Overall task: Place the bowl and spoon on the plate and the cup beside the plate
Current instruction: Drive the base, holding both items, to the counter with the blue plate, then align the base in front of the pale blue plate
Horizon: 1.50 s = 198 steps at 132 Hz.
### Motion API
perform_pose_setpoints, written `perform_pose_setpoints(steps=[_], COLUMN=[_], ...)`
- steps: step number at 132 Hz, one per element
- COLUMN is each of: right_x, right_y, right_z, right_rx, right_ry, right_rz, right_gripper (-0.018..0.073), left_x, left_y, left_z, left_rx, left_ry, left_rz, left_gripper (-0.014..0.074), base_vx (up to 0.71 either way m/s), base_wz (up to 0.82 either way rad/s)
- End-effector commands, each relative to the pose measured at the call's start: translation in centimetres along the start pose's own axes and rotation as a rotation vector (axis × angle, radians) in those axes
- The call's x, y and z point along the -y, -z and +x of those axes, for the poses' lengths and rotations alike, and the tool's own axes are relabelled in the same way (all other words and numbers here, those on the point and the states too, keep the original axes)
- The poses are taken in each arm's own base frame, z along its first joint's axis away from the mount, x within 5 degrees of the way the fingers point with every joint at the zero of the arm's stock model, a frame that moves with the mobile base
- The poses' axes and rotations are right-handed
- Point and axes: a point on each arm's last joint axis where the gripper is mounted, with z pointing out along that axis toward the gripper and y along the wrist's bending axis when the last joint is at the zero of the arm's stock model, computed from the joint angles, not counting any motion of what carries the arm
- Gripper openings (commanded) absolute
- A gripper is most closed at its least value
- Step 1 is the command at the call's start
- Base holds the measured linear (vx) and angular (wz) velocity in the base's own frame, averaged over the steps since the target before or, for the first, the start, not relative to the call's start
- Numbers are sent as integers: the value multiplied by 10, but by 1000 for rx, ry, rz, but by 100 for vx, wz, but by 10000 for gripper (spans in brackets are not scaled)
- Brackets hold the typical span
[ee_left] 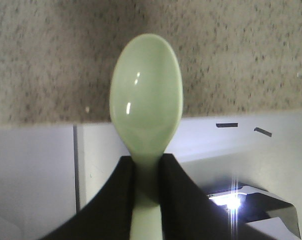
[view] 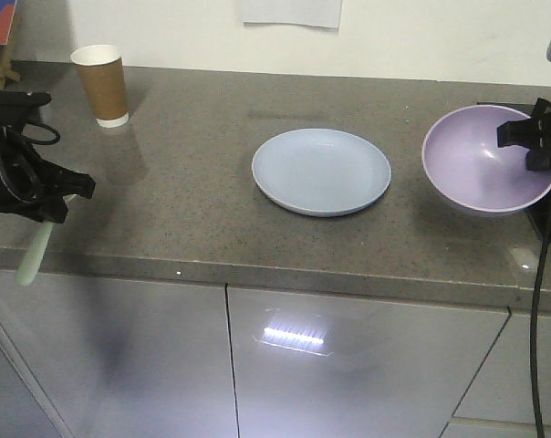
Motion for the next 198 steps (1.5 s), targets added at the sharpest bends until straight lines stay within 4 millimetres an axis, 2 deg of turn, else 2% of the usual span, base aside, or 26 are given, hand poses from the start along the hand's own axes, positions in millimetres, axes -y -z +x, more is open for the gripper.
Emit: perform_pose_setpoints(steps=[1, 198], right_x=[0, 0], right_y=[23, 23], right_z=[-12, -12], right_rx=[123, 123], right_ry=[10, 10], right_rz=[7, 7], right_gripper=[-7, -7], left_x=[5, 5], left_y=[25, 25], left_z=[-5, -5], left_rx=[101, 101], left_ry=[-2, -2], left_rz=[8, 8], left_gripper=[-8, -8], base_vx=[18, 13], base_wz=[-6, -4])
